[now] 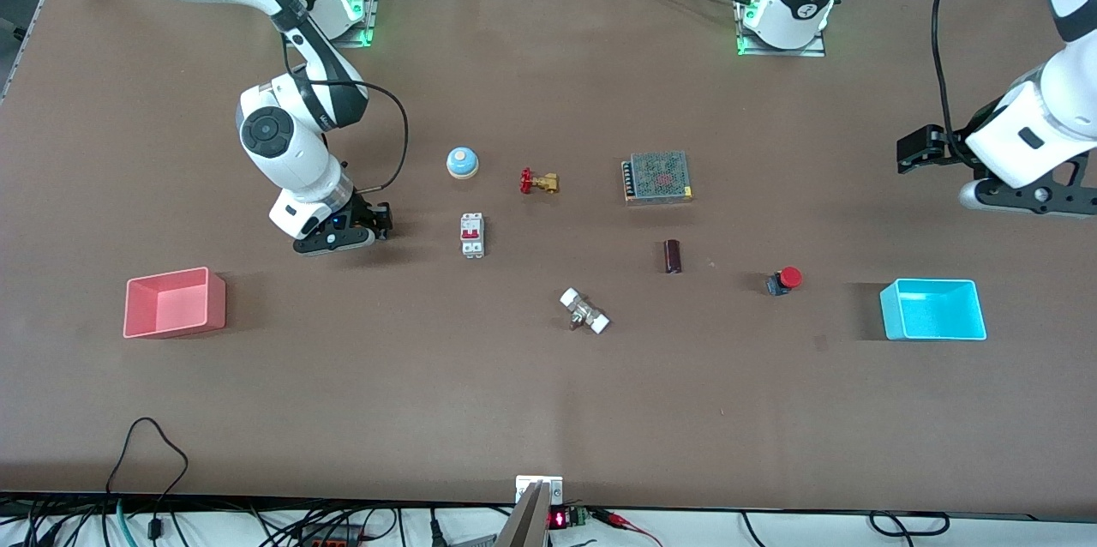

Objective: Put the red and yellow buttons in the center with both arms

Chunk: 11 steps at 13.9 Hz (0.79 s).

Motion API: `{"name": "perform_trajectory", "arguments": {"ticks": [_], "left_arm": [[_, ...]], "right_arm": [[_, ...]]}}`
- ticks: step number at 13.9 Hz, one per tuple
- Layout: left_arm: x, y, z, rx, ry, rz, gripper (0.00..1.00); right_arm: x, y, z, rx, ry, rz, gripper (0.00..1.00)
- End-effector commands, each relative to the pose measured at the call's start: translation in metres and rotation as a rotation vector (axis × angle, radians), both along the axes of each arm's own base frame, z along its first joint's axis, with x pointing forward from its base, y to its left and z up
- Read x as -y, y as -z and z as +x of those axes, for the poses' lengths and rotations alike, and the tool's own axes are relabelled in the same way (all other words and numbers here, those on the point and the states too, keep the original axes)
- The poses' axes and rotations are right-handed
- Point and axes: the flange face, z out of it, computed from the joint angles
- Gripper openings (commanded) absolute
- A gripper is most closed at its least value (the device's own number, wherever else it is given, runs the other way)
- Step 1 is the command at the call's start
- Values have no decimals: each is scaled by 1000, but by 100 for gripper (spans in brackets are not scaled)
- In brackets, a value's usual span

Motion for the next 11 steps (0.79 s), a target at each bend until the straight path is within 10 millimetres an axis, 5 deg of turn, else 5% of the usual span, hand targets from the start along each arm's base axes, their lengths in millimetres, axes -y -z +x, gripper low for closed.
{"name": "perform_trajectory", "arguments": {"ticks": [1, 6, 8, 11], "left_arm": [[-8, 6, -18, -3, 49, -51, 100], [-12, 23, -62, 89, 35, -29, 100], [-11, 15, -59, 88, 35, -30, 100], [-12, 2, -41, 40, 29, -39, 100]], "right_arm": [[-5, 2, 1, 13, 1, -6, 32], [-5, 0, 5, 20, 4, -2, 50], [-5, -7, 12, 33, -1, -1, 61], [-6, -45, 37, 41, 7, -28, 100]]}}
